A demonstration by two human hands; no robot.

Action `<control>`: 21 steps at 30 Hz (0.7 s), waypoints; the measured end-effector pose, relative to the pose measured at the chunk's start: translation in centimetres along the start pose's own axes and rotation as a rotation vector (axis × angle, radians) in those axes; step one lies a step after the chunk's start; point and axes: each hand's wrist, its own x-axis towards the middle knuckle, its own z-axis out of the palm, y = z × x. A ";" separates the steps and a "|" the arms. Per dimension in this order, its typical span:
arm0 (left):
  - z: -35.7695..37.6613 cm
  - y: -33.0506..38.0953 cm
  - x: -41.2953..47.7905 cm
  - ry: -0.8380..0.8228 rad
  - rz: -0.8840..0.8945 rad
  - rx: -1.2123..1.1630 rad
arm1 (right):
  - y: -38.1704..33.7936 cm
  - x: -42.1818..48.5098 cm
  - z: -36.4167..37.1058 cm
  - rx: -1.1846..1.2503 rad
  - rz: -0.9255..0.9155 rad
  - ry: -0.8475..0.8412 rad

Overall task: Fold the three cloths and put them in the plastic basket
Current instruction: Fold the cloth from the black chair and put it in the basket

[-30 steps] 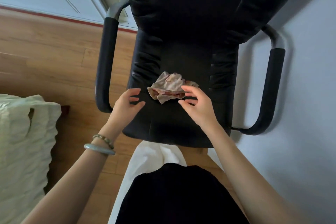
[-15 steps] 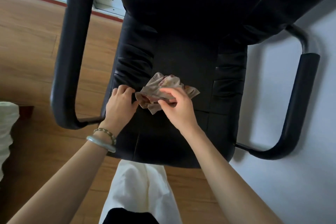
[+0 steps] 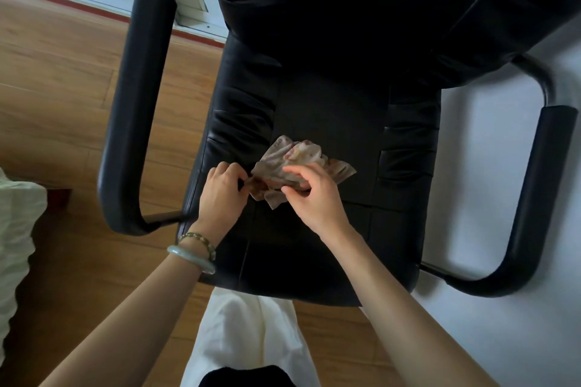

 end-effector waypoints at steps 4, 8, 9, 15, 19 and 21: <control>-1.5 1.5 -1.2 -0.066 0.206 -0.223 | -0.3 0.0 -0.2 -0.049 -0.056 -0.043; -3.3 4.3 -3.4 -0.067 0.324 -0.390 | -1.3 -1.1 -1.0 -0.094 -0.148 -0.099; -3.5 4.8 -3.9 -0.074 0.337 -0.413 | -1.5 -1.6 -1.5 -0.085 -0.168 -0.076; -2.4 5.8 -5.2 -0.180 0.386 -0.360 | -2.2 -4.6 -5.9 0.016 -0.182 0.118; -1.4 6.4 -4.8 -0.103 0.366 -0.230 | -3.9 -5.7 -8.5 0.111 -0.195 0.153; -1.5 7.0 -4.6 -0.084 0.362 -0.208 | -5.2 -6.1 -9.6 0.160 -0.205 0.161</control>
